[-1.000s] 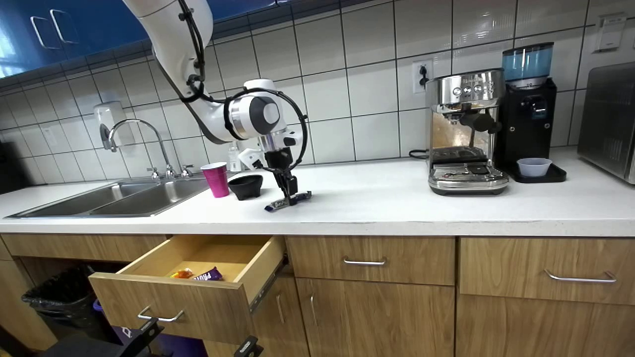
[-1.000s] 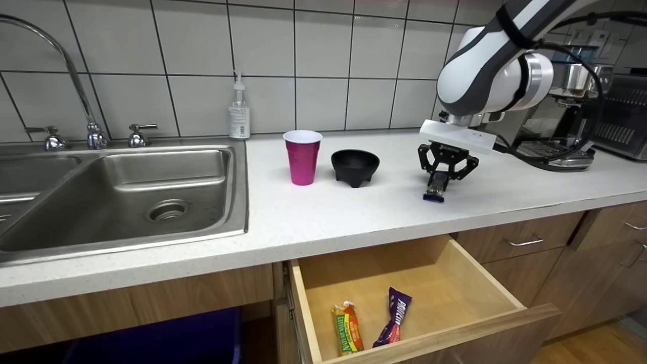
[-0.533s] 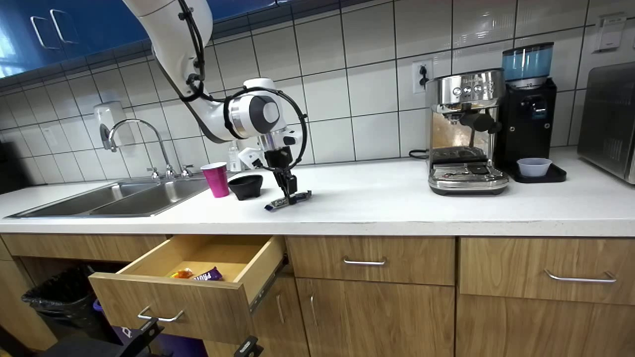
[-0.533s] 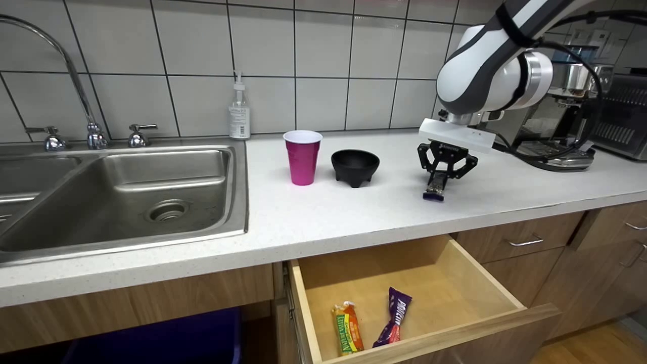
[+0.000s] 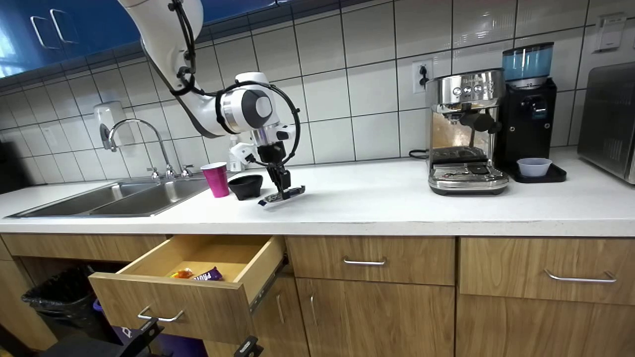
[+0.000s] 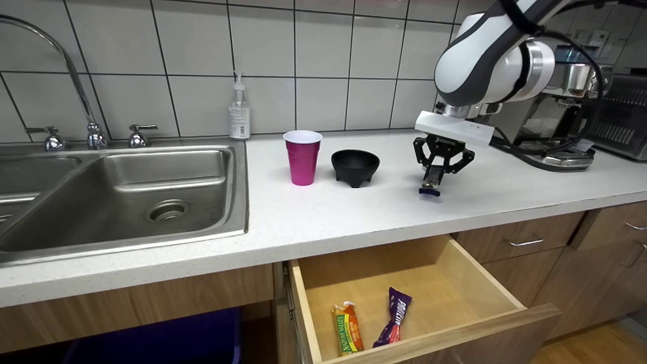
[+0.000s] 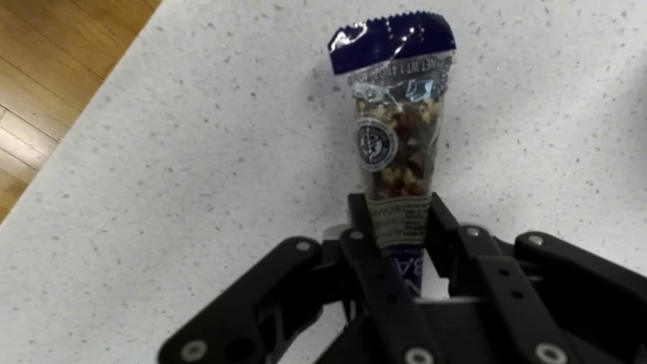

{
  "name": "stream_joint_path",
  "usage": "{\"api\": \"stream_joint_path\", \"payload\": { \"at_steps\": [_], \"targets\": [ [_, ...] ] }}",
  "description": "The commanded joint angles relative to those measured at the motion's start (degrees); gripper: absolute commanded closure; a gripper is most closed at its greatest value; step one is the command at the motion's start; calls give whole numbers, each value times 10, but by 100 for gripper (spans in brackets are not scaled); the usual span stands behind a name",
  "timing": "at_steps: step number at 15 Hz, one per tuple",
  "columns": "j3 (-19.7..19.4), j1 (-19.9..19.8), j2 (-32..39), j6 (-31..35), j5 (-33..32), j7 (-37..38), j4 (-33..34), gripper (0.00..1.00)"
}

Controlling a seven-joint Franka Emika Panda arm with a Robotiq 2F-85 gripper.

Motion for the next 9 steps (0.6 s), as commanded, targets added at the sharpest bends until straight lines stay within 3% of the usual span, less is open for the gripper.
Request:
{"api": "stream_joint_path", "payload": {
  "at_steps": [1,9],
  "targets": [
    [0,10,-49,11,3,-9,-54,92],
    [3,40,-123,36,-14,1,-155,92]
  ]
}}
